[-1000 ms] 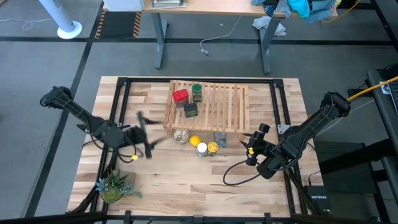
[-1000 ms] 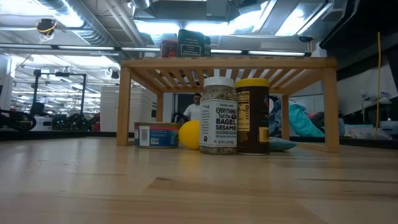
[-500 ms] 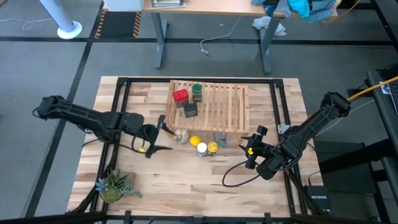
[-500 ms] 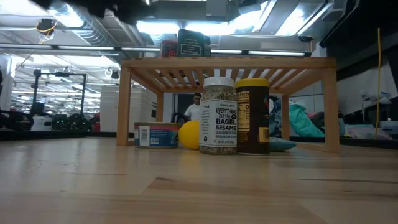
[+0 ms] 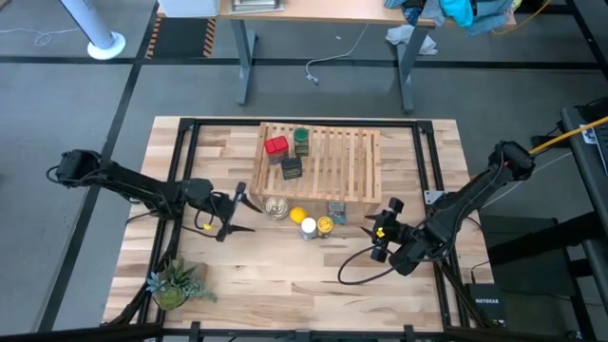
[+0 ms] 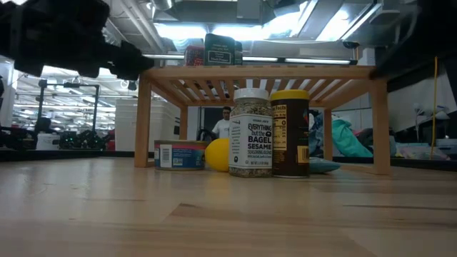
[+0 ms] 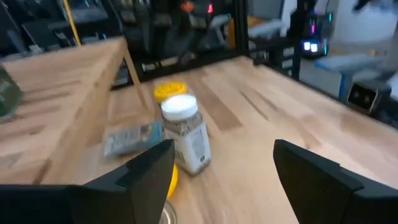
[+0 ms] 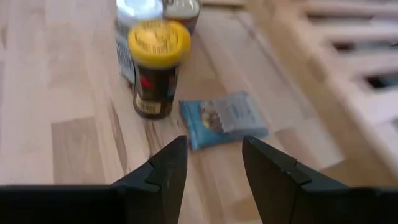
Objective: Shelf spices
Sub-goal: Put the yellow seasoning bottle on the shelf
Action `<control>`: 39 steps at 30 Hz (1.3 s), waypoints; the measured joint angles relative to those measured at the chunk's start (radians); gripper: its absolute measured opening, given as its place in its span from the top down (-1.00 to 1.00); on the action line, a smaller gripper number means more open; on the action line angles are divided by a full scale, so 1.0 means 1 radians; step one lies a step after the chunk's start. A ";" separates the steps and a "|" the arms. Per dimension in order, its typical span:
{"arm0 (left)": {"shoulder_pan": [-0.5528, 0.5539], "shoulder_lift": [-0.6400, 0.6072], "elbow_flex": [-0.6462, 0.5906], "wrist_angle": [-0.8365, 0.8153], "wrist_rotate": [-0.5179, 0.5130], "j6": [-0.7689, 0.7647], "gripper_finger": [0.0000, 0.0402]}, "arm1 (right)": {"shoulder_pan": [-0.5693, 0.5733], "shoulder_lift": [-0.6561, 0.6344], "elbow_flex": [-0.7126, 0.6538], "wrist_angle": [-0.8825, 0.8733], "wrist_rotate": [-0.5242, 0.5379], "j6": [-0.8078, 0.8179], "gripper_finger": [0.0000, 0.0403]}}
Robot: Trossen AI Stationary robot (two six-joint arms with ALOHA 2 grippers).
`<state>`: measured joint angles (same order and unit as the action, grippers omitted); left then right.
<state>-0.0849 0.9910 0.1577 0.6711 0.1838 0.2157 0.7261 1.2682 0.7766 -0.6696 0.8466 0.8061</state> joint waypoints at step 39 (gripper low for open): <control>-0.042 -0.001 -0.119 0.005 0.015 -0.112 -0.33 | -0.046 0.110 -0.395 0.833 0.133 0.034 0.20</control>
<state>-0.1265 0.9901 0.0391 0.6757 0.1989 0.1033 0.6799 1.3779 0.3813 0.1635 0.9796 0.8401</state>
